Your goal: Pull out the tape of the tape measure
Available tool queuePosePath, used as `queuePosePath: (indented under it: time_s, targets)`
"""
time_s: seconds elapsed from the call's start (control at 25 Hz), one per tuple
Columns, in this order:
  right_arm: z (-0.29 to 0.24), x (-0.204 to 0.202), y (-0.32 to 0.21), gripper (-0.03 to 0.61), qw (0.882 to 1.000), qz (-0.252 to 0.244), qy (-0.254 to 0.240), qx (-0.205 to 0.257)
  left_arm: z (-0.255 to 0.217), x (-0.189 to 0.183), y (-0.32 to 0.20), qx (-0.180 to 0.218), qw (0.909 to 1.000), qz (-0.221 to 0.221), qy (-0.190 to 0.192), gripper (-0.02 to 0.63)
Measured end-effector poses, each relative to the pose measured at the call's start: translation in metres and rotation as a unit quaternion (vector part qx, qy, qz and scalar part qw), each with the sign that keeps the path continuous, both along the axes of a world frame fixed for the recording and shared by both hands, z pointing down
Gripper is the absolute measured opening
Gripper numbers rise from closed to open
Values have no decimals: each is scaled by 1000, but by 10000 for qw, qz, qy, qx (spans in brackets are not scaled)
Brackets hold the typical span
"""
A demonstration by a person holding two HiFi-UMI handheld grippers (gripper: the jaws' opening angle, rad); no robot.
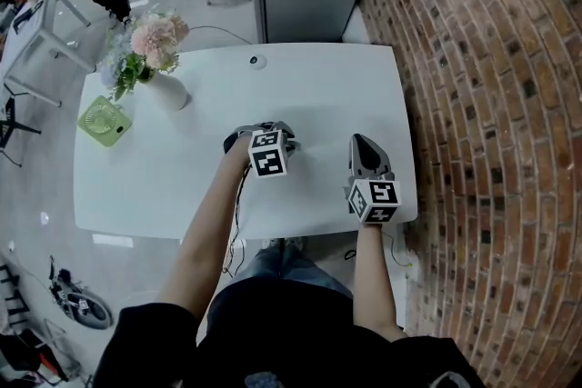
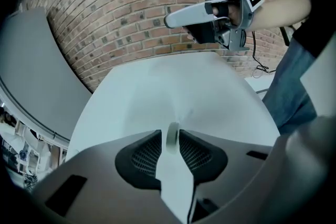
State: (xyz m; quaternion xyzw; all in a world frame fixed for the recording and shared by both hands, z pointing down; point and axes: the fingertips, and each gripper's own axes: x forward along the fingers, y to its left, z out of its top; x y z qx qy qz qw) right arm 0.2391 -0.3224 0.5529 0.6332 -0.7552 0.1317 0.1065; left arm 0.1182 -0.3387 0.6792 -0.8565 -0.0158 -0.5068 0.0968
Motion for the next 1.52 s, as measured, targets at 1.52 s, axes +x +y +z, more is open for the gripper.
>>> queuePosePath:
  time_s: [1.52]
  targets:
    - [55,-107,42,57,9797,-1421,-794,-1171,-85,-18,45,482,9895,-722,1157,71]
